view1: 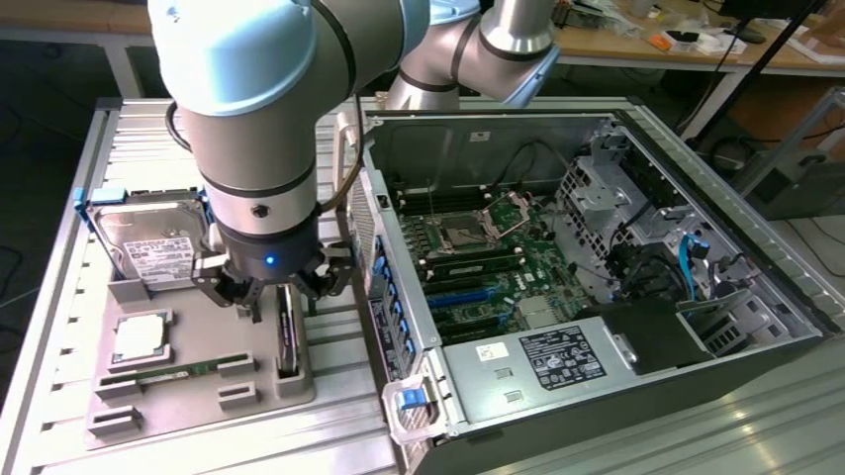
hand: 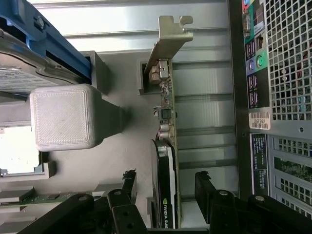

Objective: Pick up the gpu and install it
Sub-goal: 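Pick up the gpu and move the gpu toward the slot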

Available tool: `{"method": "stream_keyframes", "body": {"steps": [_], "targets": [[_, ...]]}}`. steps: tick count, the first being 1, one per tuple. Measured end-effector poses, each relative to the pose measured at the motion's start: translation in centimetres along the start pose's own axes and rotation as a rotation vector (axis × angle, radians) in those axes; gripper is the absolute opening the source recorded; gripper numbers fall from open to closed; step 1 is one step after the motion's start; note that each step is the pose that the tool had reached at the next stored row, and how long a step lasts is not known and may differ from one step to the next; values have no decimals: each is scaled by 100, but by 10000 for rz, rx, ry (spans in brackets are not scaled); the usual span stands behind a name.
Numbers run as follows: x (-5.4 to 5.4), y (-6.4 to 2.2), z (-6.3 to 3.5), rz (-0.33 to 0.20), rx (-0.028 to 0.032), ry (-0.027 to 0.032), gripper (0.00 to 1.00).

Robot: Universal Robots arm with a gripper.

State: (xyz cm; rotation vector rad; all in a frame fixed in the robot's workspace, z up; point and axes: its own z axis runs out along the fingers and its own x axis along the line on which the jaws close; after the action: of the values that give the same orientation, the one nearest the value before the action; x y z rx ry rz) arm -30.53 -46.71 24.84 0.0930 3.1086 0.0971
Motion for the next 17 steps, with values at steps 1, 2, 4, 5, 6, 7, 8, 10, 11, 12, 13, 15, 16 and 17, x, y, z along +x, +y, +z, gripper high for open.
{"method": "stream_keyframes", "body": {"steps": [1,2,4,5,6,7,8,10,11,12,13,15,16,17], "targets": [[0,0,3,0,-1,0,60],[0,0,6,0,-1,-1,60],[0,0,8,0,-1,-2,60],[0,0,8,0,-1,-1,60],[0,0,7,0,-1,-1,60],[0,0,8,0,-1,-1,60],[0,0,8,0,-1,-1,60],[0,0,8,0,-1,-2,60],[0,0,8,0,-2,-1,60],[0,0,7,0,-1,-1,60],[0,0,8,0,-1,-1,60],[0,0,8,0,-2,-1,61],[0,0,7,0,-1,-1,61],[0,0,8,0,-1,-1,67]]}}
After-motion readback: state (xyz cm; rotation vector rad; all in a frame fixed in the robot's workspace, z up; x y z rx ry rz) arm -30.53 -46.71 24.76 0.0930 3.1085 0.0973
